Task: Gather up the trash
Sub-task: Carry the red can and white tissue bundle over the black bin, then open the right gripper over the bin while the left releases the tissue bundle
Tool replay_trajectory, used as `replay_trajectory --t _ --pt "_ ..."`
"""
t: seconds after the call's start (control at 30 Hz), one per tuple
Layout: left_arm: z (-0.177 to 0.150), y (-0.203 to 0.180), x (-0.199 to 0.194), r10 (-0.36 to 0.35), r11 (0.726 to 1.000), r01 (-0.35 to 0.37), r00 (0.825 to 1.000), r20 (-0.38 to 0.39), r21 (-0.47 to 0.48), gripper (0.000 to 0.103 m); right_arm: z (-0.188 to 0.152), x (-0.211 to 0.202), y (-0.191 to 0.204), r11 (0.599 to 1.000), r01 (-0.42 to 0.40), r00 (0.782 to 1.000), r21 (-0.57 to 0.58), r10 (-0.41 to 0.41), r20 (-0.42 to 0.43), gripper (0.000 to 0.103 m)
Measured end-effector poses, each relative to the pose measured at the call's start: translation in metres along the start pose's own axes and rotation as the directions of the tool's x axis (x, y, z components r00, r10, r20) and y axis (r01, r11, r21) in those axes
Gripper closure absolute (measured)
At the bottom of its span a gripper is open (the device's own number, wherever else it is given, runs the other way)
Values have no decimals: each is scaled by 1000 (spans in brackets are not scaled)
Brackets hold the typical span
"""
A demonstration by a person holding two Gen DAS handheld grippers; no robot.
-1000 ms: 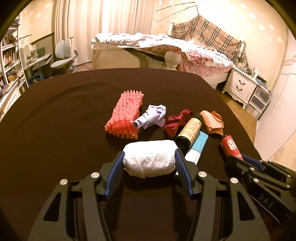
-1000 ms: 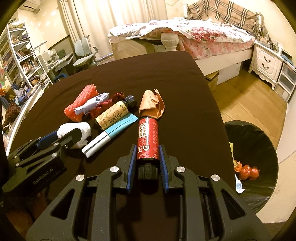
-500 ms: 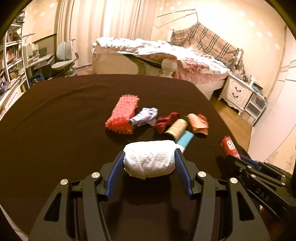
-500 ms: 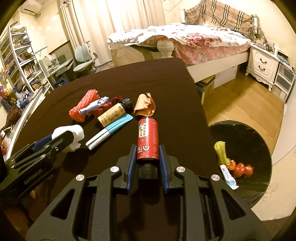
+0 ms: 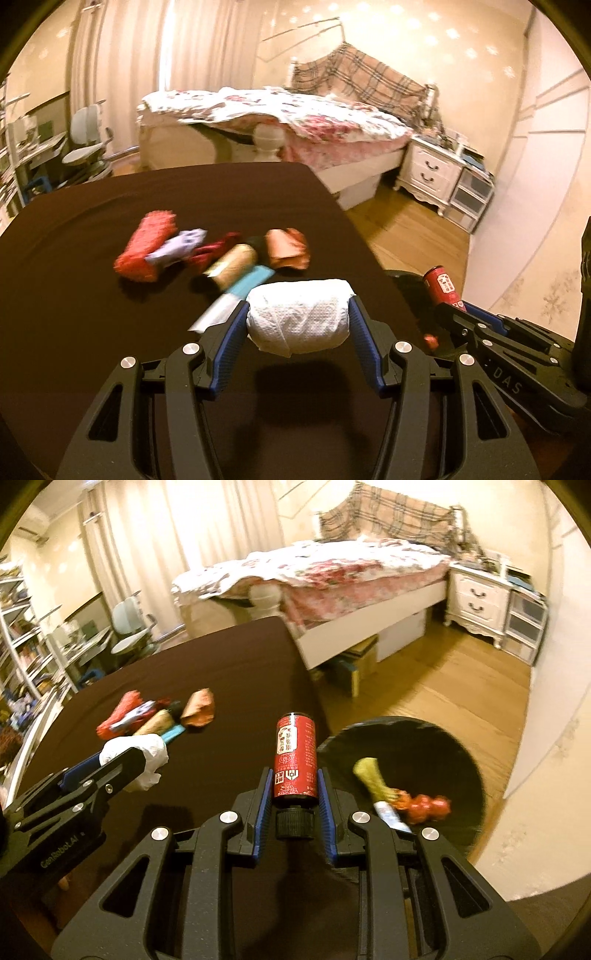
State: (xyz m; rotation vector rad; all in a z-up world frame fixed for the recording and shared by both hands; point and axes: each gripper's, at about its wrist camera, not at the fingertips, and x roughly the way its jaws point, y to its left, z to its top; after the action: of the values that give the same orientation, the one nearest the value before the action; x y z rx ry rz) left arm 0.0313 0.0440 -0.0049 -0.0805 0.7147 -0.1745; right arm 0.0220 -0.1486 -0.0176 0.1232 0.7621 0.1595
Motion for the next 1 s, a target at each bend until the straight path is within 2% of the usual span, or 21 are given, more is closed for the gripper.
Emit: replay_trajectory --t 0.23,0.47,0.73,1.0 --pt "4 -44 18 -47 997 47 999 -8 66 48 -3 -5 -46 995 71 997 72 -72 18 80" --pt "6 -79 36 -76 990 78 997 -22 116 48 -4 2 -73 988 97 995 119 -98 10 80" --pt "5 -100 49 -79 983 84 996 -39 163 48 -8 6 -89 985 105 994 141 -107 7 80" --pt "6 -105 56 -67 982 75 997 -48 172 47 -8 6 -101 981 117 993 157 -120 11 80"
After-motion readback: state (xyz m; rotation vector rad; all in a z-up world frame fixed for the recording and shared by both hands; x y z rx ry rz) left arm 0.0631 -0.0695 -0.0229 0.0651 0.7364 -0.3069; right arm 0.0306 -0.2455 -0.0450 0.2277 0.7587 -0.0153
